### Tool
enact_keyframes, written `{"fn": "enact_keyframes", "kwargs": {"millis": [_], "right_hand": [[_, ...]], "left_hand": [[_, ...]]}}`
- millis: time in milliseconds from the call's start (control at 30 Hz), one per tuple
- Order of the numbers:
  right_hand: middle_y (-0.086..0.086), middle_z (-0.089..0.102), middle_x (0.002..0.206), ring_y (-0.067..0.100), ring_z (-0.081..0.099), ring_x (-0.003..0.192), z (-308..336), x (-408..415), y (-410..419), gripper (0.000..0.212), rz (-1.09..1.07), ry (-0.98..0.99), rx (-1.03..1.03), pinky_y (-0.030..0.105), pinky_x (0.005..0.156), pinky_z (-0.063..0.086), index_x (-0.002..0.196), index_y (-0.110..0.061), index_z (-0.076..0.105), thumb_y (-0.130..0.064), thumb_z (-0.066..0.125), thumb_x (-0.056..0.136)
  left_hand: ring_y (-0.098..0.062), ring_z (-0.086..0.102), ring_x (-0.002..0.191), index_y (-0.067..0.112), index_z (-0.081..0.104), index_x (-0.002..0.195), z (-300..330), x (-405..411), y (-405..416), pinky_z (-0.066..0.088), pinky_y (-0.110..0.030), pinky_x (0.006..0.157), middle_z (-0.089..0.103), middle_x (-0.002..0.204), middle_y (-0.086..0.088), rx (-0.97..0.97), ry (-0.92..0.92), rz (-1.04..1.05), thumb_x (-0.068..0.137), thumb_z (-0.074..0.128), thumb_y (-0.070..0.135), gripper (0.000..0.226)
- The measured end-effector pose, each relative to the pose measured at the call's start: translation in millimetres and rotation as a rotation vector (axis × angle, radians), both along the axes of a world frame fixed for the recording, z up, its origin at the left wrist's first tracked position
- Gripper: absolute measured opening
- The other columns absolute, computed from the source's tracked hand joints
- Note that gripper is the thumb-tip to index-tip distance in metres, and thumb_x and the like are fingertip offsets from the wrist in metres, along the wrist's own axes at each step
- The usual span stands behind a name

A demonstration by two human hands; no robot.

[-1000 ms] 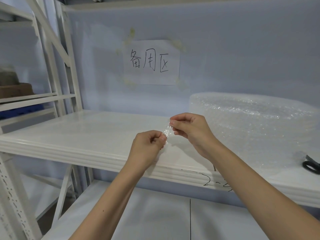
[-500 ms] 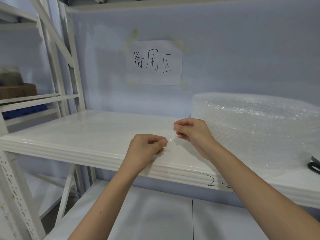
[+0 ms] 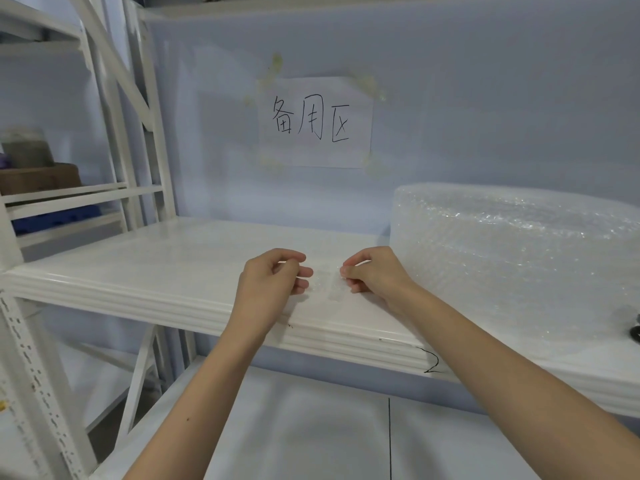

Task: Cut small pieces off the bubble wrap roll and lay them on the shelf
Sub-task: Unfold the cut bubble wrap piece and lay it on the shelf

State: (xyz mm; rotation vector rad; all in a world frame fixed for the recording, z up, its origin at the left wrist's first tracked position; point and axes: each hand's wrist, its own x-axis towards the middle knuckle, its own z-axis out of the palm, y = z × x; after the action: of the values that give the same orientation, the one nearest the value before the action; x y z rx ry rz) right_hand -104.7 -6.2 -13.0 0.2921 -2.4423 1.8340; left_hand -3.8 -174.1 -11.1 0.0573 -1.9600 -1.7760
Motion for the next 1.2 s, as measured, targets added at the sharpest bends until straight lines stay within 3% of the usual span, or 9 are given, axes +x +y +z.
{"fn": "enact_keyframes", "kwargs": {"millis": [300, 467, 733, 833, 967, 1067, 1200], "right_hand": [[0.009, 0.062, 0.059, 0.017, 0.046, 0.039, 4, -12, -9, 0.009, -0.005, 0.053, 0.214, 0.017, 0.038, 0.038, 0.086, 0.003, 0.069, -0.004, 0.07, 0.081], [0.004, 0.058, 0.053, 0.016, 0.044, 0.037, 2, -14, -10, 0.006, -0.01, 0.098, 0.249, 0.017, 0.037, 0.035, 0.083, 0.0, 0.07, -0.005, 0.067, 0.083], [0.013, 0.058, 0.063, 0.021, 0.048, 0.047, 2, -15, -9, 0.013, -0.04, 0.059, 0.17, 0.022, 0.041, 0.04, 0.087, 0.001, 0.069, -0.01, 0.062, 0.089], [0.006, 0.06, 0.063, 0.025, 0.053, 0.049, 4, -10, -4, 0.015, -0.064, 0.148, 0.23, 0.022, 0.043, 0.041, 0.084, -0.003, 0.069, -0.011, 0.059, 0.091], [0.003, 0.068, 0.08, 0.016, 0.059, 0.063, 0, -1, 4, 0.019, -0.05, 0.36, 0.483, 0.019, 0.056, 0.042, 0.084, -0.005, 0.071, -0.005, 0.052, 0.088], [0.0, 0.071, 0.091, 0.011, 0.06, 0.074, -3, 4, 6, 0.02, -0.013, 0.409, 0.587, 0.014, 0.063, 0.042, 0.09, -0.013, 0.073, -0.008, 0.053, 0.086], [-0.006, 0.066, 0.086, 0.005, 0.058, 0.068, -1, 10, 3, 0.02, 0.022, 0.394, 0.621, 0.021, 0.063, 0.043, 0.095, -0.016, 0.071, -0.014, 0.054, 0.086]], "left_hand": [[-0.018, 0.069, 0.07, 0.011, 0.071, 0.096, -1, -5, -13, 0.06, -0.027, 0.072, 0.076, 0.082, -0.007, 0.024, 0.0, 0.022, 0.092, 0.046, 0.005, 0.026], [-0.019, 0.068, 0.07, 0.011, 0.071, 0.096, -3, -8, -18, 0.06, -0.026, 0.072, 0.075, 0.084, -0.009, 0.038, 0.002, 0.026, 0.092, 0.046, 0.005, 0.026], [-0.019, 0.069, 0.071, 0.011, 0.071, 0.097, -6, -11, -24, 0.06, -0.027, 0.073, 0.075, 0.085, -0.009, 0.037, 0.009, 0.031, 0.093, 0.046, 0.005, 0.026], [-0.02, 0.068, 0.072, 0.011, 0.071, 0.098, -6, -13, -29, 0.06, -0.028, 0.074, 0.075, 0.086, -0.009, 0.015, 0.017, 0.048, 0.093, 0.046, 0.004, 0.026], [-0.017, 0.068, 0.071, 0.016, 0.072, 0.095, -7, -23, -47, 0.058, -0.033, 0.081, 0.076, 0.086, -0.001, -0.106, 0.041, 0.083, 0.09, 0.052, 0.005, 0.023], [-0.015, 0.068, 0.085, 0.02, 0.074, 0.095, -8, -39, -60, 0.055, -0.035, 0.087, 0.075, 0.094, 0.005, -0.32, 0.0, 0.059, 0.09, 0.059, 0.01, 0.018], [0.001, 0.064, 0.092, 0.021, 0.074, 0.103, -5, -62, -70, 0.048, -0.014, 0.082, 0.073, 0.105, 0.006, -0.557, -0.01, -0.004, 0.093, 0.06, 0.012, 0.02]]}}
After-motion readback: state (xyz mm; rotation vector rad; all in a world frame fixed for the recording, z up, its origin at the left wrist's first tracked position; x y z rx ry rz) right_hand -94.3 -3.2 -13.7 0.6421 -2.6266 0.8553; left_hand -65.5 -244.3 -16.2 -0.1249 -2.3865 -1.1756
